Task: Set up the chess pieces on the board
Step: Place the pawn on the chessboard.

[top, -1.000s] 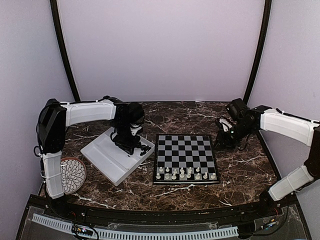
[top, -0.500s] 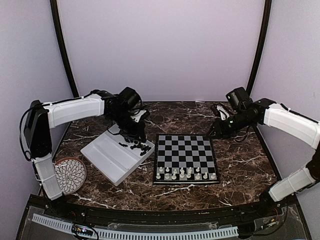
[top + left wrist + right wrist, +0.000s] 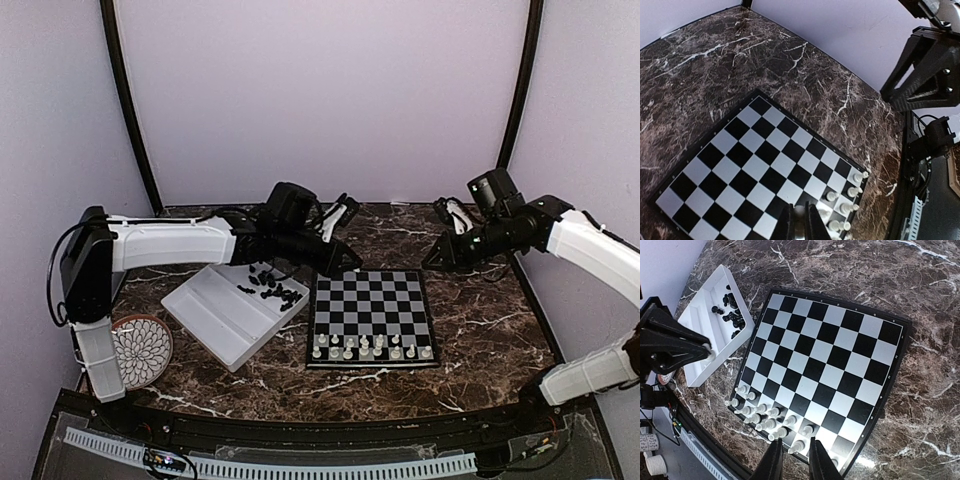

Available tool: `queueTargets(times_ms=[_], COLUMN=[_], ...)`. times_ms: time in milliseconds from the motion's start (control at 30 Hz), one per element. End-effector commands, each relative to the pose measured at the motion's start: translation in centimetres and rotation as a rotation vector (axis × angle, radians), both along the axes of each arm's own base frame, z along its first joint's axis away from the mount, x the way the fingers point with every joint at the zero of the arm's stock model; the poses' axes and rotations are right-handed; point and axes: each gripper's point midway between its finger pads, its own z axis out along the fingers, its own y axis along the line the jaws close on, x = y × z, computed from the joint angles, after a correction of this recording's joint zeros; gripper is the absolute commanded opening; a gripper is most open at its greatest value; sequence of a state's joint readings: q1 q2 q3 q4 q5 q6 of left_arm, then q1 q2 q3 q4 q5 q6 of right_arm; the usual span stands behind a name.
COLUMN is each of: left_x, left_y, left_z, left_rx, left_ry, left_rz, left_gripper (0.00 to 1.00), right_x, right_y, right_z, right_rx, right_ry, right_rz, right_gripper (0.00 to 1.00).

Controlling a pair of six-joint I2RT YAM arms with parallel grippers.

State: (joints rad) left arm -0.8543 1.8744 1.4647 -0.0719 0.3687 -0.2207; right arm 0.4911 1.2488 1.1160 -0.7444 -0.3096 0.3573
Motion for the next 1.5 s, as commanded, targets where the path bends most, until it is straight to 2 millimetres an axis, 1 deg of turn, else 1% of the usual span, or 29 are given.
queueTargets(times_ms=[0,33,67,100,133,167,233,300,533,633,667,700,733,767,800,933,1000,1067,1133,1200,1300,1333,1367,1400,1433,1467], left_x=[1.6,2.0,1.6,1.9,1.5,1.6,1.4,1.2,1.0,1.0,1.0,1.0,0.8,0.8,0.7,0.3,0.1,0.0,0.0,0.0,-0.2,-0.1,-0.2,-0.2,-0.4,-0.5], left_y=[-2.2,-2.5,-2.7,-2.9,-3.0,-2.8,-2.8,-2.9,-3.6,-3.5,-3.4,-3.6,-3.4,-3.6,-3.6,-3.7,-3.7,-3.6,-3.6,-3.5,-3.2,-3.2,-2.8,-2.6,-2.0,-1.6], left_z=[-0.9,-1.3,-2.2,-2.8,-3.9,-5.0,-6.5,-7.5,-10.7,-11.8,-12.5,-12.7,-13.5,-13.4,-13.9,-14.0,-13.8,-13.1,-11.7,-9.8,-6.0,-4.8,-3.4,-2.3,-0.9,-0.1], left_rx=[-0.066,-0.074,-0.067,-0.07,-0.059,-0.062,-0.071,-0.087,-0.081,-0.057,-0.037,-0.031,-0.008,-0.006,0.011,0.023,0.028,0.028,0.022,0.009,-0.01,-0.019,-0.022,-0.029,-0.029,-0.031], left_ry=[-0.149,-0.174,-0.176,-0.194,-0.193,-0.204,-0.221,-0.236,-0.249,-0.237,-0.223,-0.22,-0.204,-0.202,-0.187,-0.166,-0.162,-0.168,-0.179,-0.192,-0.199,-0.203,-0.198,-0.199,-0.189,-0.185], left_rz=[0.032,0.045,0.043,0.056,0.056,0.072,0.088,0.091,0.076,0.079,0.077,0.075,0.067,0.062,0.053,0.035,0.028,0.028,0.03,0.034,0.042,0.048,0.061,0.072,0.089,0.099], left_gripper=[0.04,0.05,0.05,0.05,0.05,0.05,0.05,0.05,0.06,0.08,0.09,0.1,0.12,0.12,0.13,0.16,0.2,0.22,0.25,0.27,0.31,0.31,0.32,0.32,0.33,0.34], right_x=[-0.6,-0.8,-0.9,-0.9,-1.0,-1.0,-0.9,-0.8,-0.5,-0.3,-0.2,-0.2,-0.1,-0.1,-0.1,-0.1,-0.2,-0.1,-0.1,-0.2,-0.2,-0.3,-0.3,-0.4,-0.4,-0.4], right_y=[-0.8,-0.9,-1.0,-1.0,-1.1,-1.2,-1.1,-0.9,-0.3,0.0,0.1,0.2,0.3,0.4,0.5,0.5,0.5,0.6,0.7,0.7,0.8,0.9,1.0,1.3,1.6,2.0], right_z=[0.4,0.4,0.4,0.5,0.5,0.6,0.6,0.5,-0.9,-1.4,-1.4,-1.5,-1.6,-1.7,-1.8,-2.2,-2.2,-2.0,-1.9,-2.0,-2.8,-3.3,-3.8,-4.6,-5.4,-6.2], right_rx=[-0.038,-0.044,-0.047,-0.051,-0.054,-0.058,-0.062,-0.064,-0.077,-0.076,-0.073,-0.069,-0.064,-0.06,-0.058,-0.059,-0.057,-0.051,-0.048,-0.046,-0.054,-0.059,-0.066,-0.08,-0.097,-0.115], right_ry=[-0.001,0.006,0.011,0.012,0.012,0.014,0.018,0.026,0.058,0.062,0.062,0.063,0.067,0.068,0.072,0.084,0.084,0.085,0.084,0.088,0.093,0.097,0.104,0.121,0.136,0.151], right_rz=[-0.01,-0.011,-0.012,-0.013,-0.014,-0.015,-0.009,0.001,0.039,0.052,0.055,0.055,0.055,0.054,0.053,0.051,0.051,0.051,0.053,0.055,0.065,0.068,0.074,0.084,0.099,0.117], right_gripper=[0.2,0.2,0.2,0.2,0.2,0.2,0.2,0.2,0.2,0.19,0.19,0.19,0.2,0.19,0.19,0.19,0.2,0.2,0.19,0.2,0.2,0.2,0.2,0.2,0.2,0.2])
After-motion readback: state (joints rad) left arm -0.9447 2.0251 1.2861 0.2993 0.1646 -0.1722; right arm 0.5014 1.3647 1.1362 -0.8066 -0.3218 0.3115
